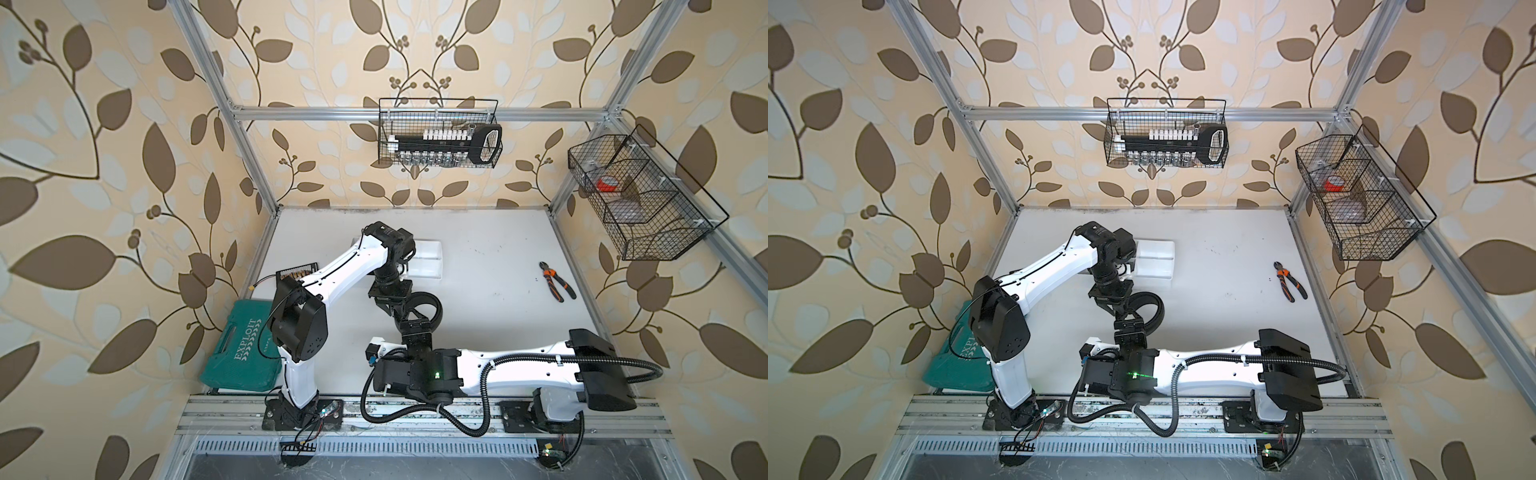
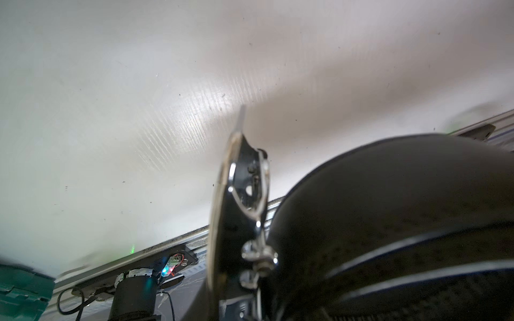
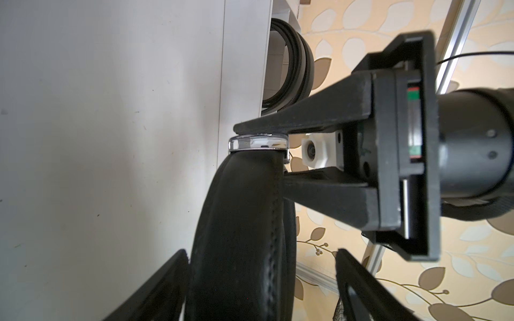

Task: Place the belts into the storage roll
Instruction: Pick up the belt from the center of the board.

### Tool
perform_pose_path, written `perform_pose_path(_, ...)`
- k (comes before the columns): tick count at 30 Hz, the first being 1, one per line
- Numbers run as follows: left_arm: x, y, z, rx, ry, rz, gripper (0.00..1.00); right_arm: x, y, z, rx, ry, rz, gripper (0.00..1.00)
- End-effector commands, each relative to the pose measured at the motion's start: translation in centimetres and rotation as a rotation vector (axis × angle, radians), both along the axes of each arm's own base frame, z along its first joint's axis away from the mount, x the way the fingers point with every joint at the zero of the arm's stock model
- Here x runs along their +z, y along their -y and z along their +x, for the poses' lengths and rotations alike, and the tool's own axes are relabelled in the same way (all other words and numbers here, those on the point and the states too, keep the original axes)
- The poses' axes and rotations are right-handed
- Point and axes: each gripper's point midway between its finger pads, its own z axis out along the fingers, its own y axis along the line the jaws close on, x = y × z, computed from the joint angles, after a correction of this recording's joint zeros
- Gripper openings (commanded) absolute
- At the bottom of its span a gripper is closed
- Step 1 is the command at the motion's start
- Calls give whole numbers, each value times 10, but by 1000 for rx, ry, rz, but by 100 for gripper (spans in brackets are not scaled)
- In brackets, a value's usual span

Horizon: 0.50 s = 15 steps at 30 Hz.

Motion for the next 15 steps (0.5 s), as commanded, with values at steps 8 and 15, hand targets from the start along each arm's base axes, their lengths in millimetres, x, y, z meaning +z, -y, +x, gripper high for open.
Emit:
perform_pose_path(8,13,0,-13,-32,-29,-59,0,-2,4,8,-13,19,-47,46)
perform_pose_path(15,24,3,-10,-45,-7,-87,12,0,4,6,-18,-15,-11,31)
